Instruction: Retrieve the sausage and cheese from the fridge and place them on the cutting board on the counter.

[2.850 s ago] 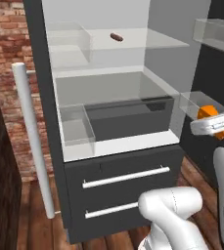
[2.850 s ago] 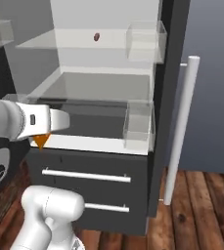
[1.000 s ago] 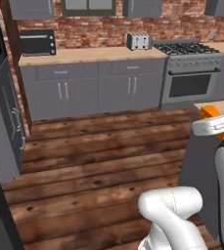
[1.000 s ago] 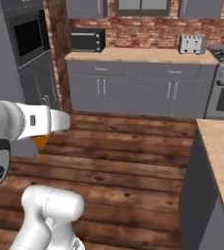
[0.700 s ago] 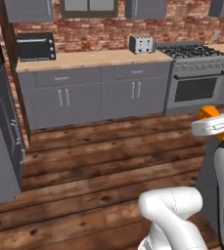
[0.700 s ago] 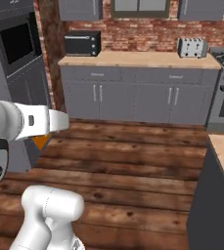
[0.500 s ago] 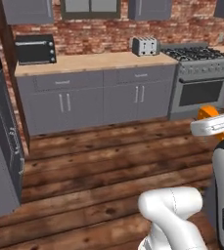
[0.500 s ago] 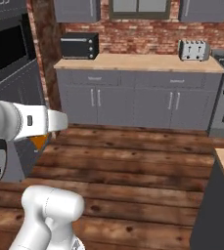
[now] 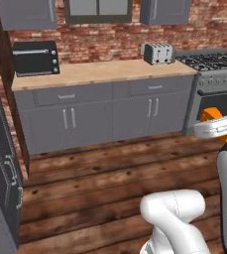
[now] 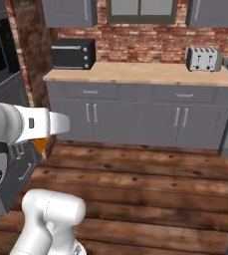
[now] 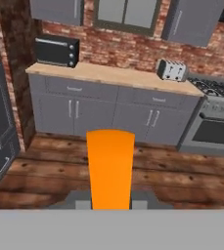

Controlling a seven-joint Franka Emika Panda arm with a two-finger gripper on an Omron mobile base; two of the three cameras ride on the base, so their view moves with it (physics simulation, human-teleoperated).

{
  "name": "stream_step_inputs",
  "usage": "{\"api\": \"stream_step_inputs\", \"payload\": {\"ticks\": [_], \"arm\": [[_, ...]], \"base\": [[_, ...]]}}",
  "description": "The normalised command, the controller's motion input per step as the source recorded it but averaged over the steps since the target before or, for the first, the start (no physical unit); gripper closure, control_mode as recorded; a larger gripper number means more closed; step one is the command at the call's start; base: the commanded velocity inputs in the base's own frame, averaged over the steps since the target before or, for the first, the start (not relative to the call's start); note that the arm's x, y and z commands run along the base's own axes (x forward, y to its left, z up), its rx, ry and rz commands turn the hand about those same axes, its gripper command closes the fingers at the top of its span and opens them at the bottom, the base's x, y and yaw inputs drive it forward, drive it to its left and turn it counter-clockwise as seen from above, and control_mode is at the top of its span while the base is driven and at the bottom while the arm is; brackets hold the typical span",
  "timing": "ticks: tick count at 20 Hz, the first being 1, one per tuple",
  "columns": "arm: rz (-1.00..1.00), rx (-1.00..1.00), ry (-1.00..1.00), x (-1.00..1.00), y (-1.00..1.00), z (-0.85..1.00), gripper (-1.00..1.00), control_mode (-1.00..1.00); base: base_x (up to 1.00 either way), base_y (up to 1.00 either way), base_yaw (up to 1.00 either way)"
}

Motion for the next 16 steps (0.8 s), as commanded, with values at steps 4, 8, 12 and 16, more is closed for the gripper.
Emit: {"api": "stream_step_inputs", "payload": {"ticks": [4, 8, 12, 16], "arm": [[0.0, 0.0, 0.0, 0.0, 0.0, 0.0, 1.0, 1.0], [0.0, 0.0, 0.0, 0.0, 0.0, 0.0, 1.0, 1.0], [0.0, 0.0, 0.0, 0.0, 0.0, 0.0, 1.0, 1.0], [0.0, 0.0, 0.0, 0.0, 0.0, 0.0, 1.0, 1.0]], "base": [[1.0, 0.0, 0.0], [1.0, 0.0, 0.0], [1.0, -0.09, 0.0], [1.0, -0.62, 0.0]]}}
